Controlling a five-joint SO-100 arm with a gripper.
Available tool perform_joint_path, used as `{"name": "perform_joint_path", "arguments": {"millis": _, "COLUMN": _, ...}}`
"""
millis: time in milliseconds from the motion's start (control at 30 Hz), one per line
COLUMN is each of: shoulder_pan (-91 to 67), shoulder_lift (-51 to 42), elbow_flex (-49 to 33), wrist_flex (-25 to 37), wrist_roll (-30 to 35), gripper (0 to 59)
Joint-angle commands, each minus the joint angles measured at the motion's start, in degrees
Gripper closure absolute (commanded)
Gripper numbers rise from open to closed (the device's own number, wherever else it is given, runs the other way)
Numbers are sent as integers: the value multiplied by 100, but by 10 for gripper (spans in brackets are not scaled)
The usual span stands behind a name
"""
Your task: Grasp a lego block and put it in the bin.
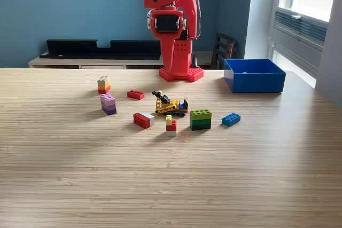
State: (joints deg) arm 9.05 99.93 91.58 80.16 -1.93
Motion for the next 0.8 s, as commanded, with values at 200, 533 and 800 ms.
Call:
{"name": "perform_joint_path", "arguments": {"millis": 200, "shoulder_pan": 105, "shoulder_lift": 457, "elbow_flex": 9, "wrist_flex": -483, "wrist_roll": -79, "gripper": 586}}
{"name": "perform_joint_path", "arguments": {"millis": 533, "shoulder_pan": -606, "shoulder_lift": 404, "elbow_flex": -9, "wrist_flex": -527, "wrist_roll": -53, "gripper": 583}}
{"name": "perform_joint_path", "arguments": {"millis": 800, "shoulder_pan": -817, "shoulder_lift": 387, "elbow_flex": -35, "wrist_flex": -853, "wrist_roll": -158, "gripper": 345}}
